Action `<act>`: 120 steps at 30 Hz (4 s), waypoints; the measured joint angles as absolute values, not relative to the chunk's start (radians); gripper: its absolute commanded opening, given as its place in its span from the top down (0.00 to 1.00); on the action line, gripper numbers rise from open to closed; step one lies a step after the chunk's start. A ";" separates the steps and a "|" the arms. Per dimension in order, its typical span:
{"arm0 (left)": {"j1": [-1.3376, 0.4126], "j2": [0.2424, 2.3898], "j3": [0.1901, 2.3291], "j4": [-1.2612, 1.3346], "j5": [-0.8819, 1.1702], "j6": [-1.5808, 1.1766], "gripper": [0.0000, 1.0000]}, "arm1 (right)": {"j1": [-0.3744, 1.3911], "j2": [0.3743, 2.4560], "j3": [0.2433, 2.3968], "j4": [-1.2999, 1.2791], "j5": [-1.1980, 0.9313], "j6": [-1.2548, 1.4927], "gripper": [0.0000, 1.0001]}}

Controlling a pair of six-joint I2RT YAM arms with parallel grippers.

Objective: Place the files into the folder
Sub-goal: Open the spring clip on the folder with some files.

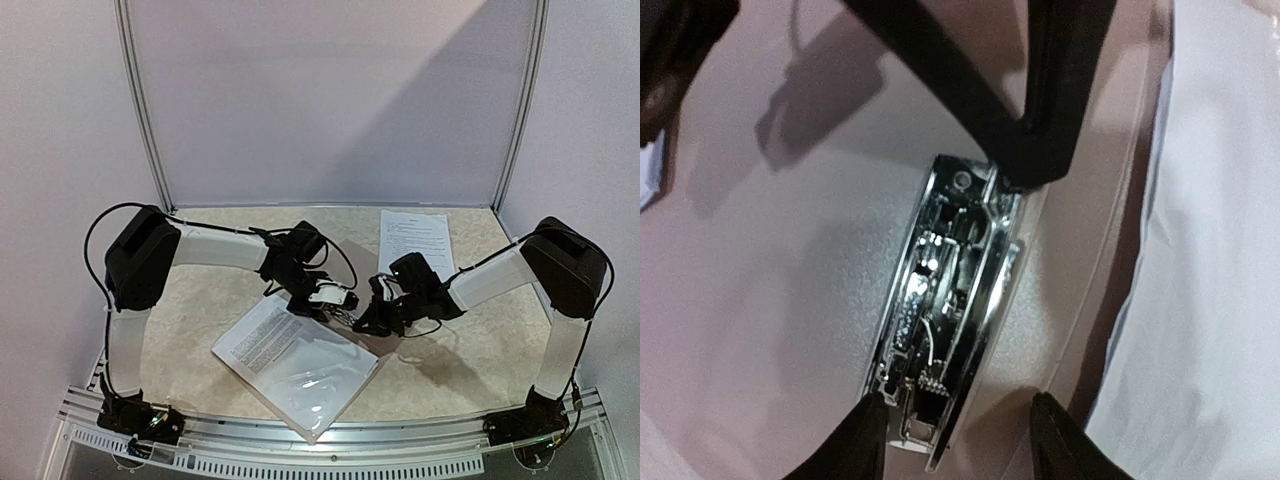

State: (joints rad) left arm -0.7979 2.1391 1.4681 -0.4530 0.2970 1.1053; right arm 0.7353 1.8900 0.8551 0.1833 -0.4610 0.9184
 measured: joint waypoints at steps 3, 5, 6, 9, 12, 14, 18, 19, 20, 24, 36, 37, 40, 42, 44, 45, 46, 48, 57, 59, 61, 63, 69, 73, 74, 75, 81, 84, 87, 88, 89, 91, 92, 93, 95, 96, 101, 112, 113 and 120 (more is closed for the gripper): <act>-0.760 2.170 1.524 -0.537 0.374 1.056 0.50 | 0.731 1.896 0.857 0.192 -0.462 0.911 1.00; -0.722 2.187 1.549 -0.575 0.434 1.003 0.50 | 0.728 1.900 0.862 0.191 -0.463 0.908 1.00; -0.701 2.191 1.552 -0.587 0.461 0.967 0.51 | 0.726 1.903 0.867 0.186 -0.463 0.907 1.00; -0.653 2.191 1.546 -0.577 0.524 0.830 0.60 | 0.724 1.908 0.881 0.167 -0.464 0.899 1.00; -0.611 2.191 1.536 -0.505 0.562 0.628 0.66 | 0.719 1.911 0.888 0.150 -0.477 0.895 1.00; -0.589 2.191 1.524 -0.434 0.570 0.483 0.67 | 0.715 1.913 0.895 0.136 -0.483 0.896 1.00; -0.563 2.191 1.455 -0.281 0.538 0.252 0.67 | 0.713 1.913 0.911 0.102 -0.485 0.899 1.00; -0.559 2.191 1.426 -0.247 0.527 0.211 0.67 | 0.712 1.913 0.916 0.093 -0.485 0.903 1.00; -0.555 2.189 1.407 -0.215 0.528 0.183 0.67 | 0.712 1.913 0.921 0.082 -0.484 0.907 1.00; -0.558 2.166 1.333 -0.097 0.505 0.090 0.67 | 0.711 1.917 0.961 0.007 -0.470 0.926 1.00; -0.558 2.145 1.242 0.054 0.455 0.014 0.68 | 0.711 1.983 1.180 -0.310 -0.383 0.933 0.96; -0.558 2.144 1.236 0.063 0.454 0.015 0.68 | 0.711 1.998 1.209 -0.346 -0.373 0.921 0.96; -0.558 2.140 1.218 0.090 0.447 0.019 0.68 | 0.705 2.043 1.283 -0.439 -0.343 0.882 0.95; -0.558 2.138 1.206 0.109 0.442 0.026 0.68 | 0.703 2.058 1.314 -0.482 -0.329 0.859 0.95; -0.558 2.137 1.200 0.120 0.442 0.031 0.68 | 0.703 2.062 1.327 -0.501 -0.313 0.845 0.96; -0.558 2.137 1.198 0.123 0.441 0.034 0.68 | 0.702 2.062 1.330 -0.506 -0.309 0.841 0.96; -0.558 2.136 1.196 0.126 0.442 0.036 0.68 | 0.702 2.062 1.335 -0.511 -0.305 0.835 0.96; -0.558 2.136 1.193 0.132 0.442 0.041 0.67 | 0.702 2.062 1.349 -0.524 -0.298 0.828 0.96; -0.559 2.133 1.183 0.145 0.434 0.063 0.67 | 0.692 2.077 1.404 -0.548 -0.272 0.817 0.96; -0.559 2.131 1.182 0.145 0.431 0.067 0.67 | 0.689 2.079 1.410 -0.549 -0.266 0.817 0.96; -0.560 2.130 1.181 0.145 0.428 0.073 0.67 | 0.688 2.079 1.417 -0.550 -0.252 0.817 0.96; -0.561 2.128 1.179 0.145 0.421 0.078 0.67 | 0.686 2.077 1.421 -0.546 -0.231 0.817 0.96; -0.564 2.125 1.176 0.144 0.408 0.086 0.67 | 0.680 2.072 1.422 -0.519 -0.194 0.817 0.96; -0.566 2.122 1.174 0.144 0.403 0.094 0.67 | 0.676 2.072 1.422 -0.502 -0.176 0.808 0.96; -0.567 2.121 1.172 0.144 0.401 0.096 0.67 | 0.675 2.074 1.422 -0.499 -0.171 0.806 0.96; -0.568 2.120 1.171 0.145 0.398 0.099 0.67 | 0.675 2.075 1.422 -0.495 -0.167 0.805 0.96; -0.569 2.118 1.168 0.145 0.389 0.105 0.67 | 0.670 2.082 1.433 -0.487 -0.159 0.804 0.93; -0.570 2.117 1.168 0.145 0.387 0.109 0.67 | 0.669 2.083 1.434 -0.478 -0.166 0.801 0.92; -0.571 2.117 1.167 0.146 0.382 0.112 0.67 | 0.667 2.083 1.430 -0.471 -0.167 0.803 0.93; -0.572 2.116 1.166 0.146 0.380 0.113 0.67 | 0.667 2.083 1.425 -0.465 -0.167 0.804 0.93; -0.573 2.115 1.166 0.145 0.379 0.113 0.67 | 0.667 2.083 1.418 -0.457 -0.167 0.805 0.93; -0.575 2.114 1.164 0.145 0.376 0.116 0.67 | 0.667 2.083 1.412 -0.449 -0.167 0.807 0.93; -0.576 2.113 1.164 0.145 0.374 0.118 0.67 | 0.667 2.083 1.411 -0.448 -0.166 0.807 0.93; -0.577 2.113 1.163 0.145 0.372 0.120 0.67 | 0.667 2.083 1.410 -0.448 -0.165 0.807 0.92; -0.579 2.111 1.162 0.144 0.367 0.124 0.67 | 0.667 2.083 1.406 -0.446 -0.164 0.807 0.92; -0.580 2.111 1.162 0.144 0.364 0.126 0.67 | 0.667 2.083 1.405 -0.444 -0.162 0.807 0.92; -0.588 2.107 1.160 0.141 0.345 0.139 0.67 | 0.668 2.094 1.410 -0.447 -0.140 0.806 0.91; -0.598 2.104 1.160 0.132 0.324 0.167 0.66 | 0.670 2.105 1.429 -0.451 -0.062 0.803 0.81; -0.599 2.104 1.160 0.131 0.323 0.169 0.67 | 0.670 2.105 1.428 -0.450 -0.043 0.801 0.81; -0.602 2.103 1.160 0.128 0.319 0.175 0.67 | 0.671 2.103 1.431 -0.459 0.003 0.791 0.84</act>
State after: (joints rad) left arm -0.6022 2.1025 1.1599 0.1280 0.3195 0.1753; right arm 0.6712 2.1029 1.4315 -0.4591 0.0029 0.7906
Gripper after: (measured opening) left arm 0.334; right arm 0.161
